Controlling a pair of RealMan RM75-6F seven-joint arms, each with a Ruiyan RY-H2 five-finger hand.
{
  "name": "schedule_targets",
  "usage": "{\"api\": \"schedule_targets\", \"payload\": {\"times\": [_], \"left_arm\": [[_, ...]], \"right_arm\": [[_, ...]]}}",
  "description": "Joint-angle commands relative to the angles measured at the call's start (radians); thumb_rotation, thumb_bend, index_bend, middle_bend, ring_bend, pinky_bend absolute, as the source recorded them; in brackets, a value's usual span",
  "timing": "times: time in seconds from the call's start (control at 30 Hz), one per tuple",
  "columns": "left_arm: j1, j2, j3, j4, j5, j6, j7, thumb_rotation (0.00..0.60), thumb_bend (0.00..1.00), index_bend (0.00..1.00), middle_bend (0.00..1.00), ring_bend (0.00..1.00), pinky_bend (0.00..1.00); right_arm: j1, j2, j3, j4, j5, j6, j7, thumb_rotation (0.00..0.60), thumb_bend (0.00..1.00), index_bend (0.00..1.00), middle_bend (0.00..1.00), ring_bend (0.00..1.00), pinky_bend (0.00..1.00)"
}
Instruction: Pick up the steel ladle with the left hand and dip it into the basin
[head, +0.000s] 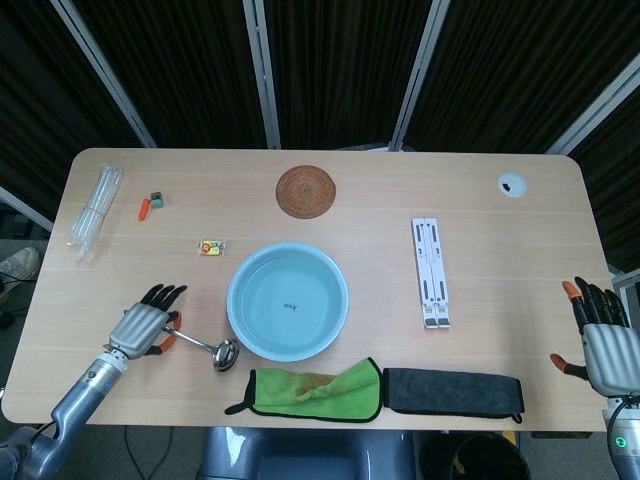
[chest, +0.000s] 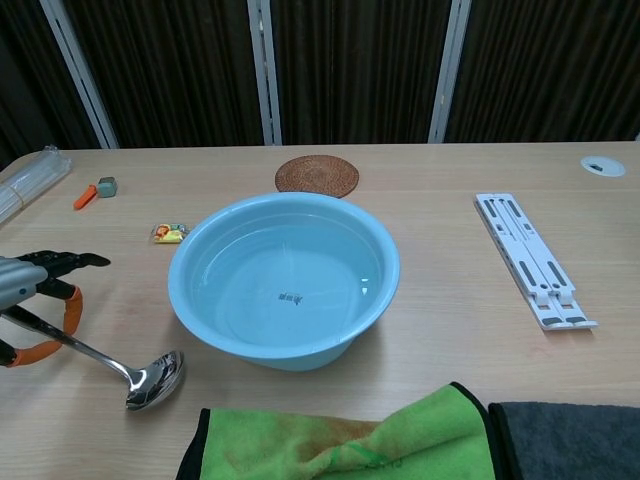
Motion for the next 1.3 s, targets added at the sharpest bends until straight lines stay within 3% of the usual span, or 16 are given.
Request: {"api": "schedule_targets", "payload": {"times": [0.03, 0.17, 0.63, 1.3], "left_arm": [[0.021, 0.038, 0.011, -0.049, 0.023, 0.05, 0.022, 0.6, 0.41, 0.55, 0.0, 0.0, 0.0], [0.045, 0.092, 0.019, -0.126, 0.047, 0.116, 0.053, 0.6, 0.41, 0.55, 0.0, 0.0, 0.0], [0.068, 0.168, 0.018, -0.254, 0.075, 0.175, 0.123, 0.6, 0.41, 0.55, 0.0, 0.0, 0.0], [0.034, 0.269, 0.002, -0.448, 0.131, 0.182, 0.113, 0.6, 0.41, 0.55, 0.0, 0.0, 0.0]], "right_arm": [[-0.001, -0.001, -0.002, -0.002, -0.004, 0.003, -0.002, 0.6, 0.0, 0.0, 0.0, 0.0, 0.0], [-0.005, -0.001, -0.006, -0.006, -0.014, 0.013, -0.006, 0.6, 0.0, 0.0, 0.0, 0.0, 0.0], [-0.009, 0.002, -0.008, -0.007, -0.024, 0.021, 0.003, 0.6, 0.0, 0.0, 0.0, 0.0, 0.0], [-0.02, 0.016, -0.014, -0.013, -0.041, 0.04, 0.03, 0.6, 0.0, 0.0, 0.0, 0.0, 0.0]]}}
